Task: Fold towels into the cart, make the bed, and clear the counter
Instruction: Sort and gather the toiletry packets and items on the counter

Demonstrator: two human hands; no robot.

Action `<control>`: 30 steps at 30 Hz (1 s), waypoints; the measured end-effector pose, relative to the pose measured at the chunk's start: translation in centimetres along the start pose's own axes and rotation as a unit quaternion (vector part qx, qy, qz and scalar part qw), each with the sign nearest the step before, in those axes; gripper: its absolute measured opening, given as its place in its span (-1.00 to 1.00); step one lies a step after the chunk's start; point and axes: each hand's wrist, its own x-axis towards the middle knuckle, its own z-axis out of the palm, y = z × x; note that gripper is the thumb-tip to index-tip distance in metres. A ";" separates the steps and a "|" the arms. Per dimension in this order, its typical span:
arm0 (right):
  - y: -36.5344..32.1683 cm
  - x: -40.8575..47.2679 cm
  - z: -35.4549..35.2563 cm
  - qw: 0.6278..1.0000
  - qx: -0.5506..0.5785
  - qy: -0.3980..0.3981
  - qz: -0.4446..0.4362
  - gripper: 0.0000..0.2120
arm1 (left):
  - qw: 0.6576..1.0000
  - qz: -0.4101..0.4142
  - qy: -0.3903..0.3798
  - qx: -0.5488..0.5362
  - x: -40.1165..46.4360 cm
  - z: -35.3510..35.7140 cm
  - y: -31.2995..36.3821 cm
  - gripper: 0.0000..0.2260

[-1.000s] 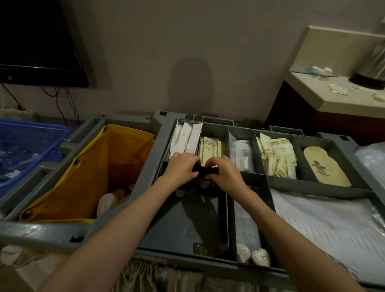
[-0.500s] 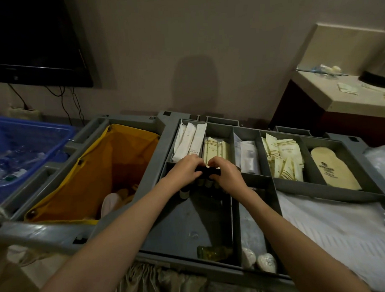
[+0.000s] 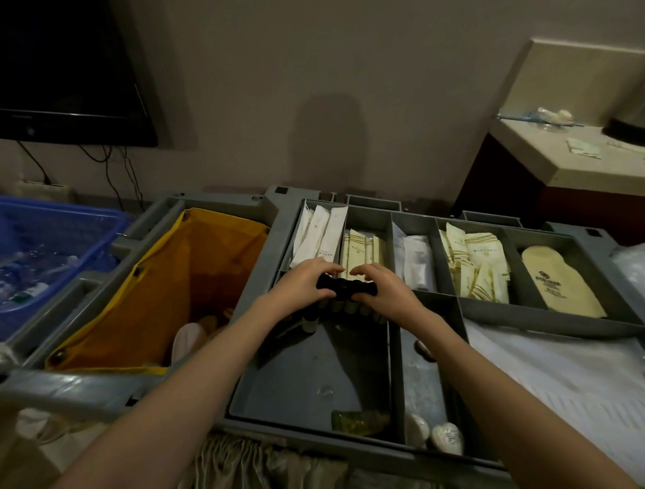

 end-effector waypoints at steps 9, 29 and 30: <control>-0.9 -2.0 0.3 0.994 -0.064 0.067 -0.055 -0.62 | 0.996 -0.004 0.084 0.029 -3.7 -2.1 -1.2 -0.74; -6.4 0.0 2.8 0.991 -0.101 0.013 -0.091 -0.72 | 0.986 -0.055 0.098 0.122 -5.8 -3.4 -2.1 -0.72; -6.6 0.2 2.8 0.991 -0.103 0.011 -0.088 -0.71 | 0.987 -0.054 0.095 0.120 -5.9 -3.4 -2.1 -0.71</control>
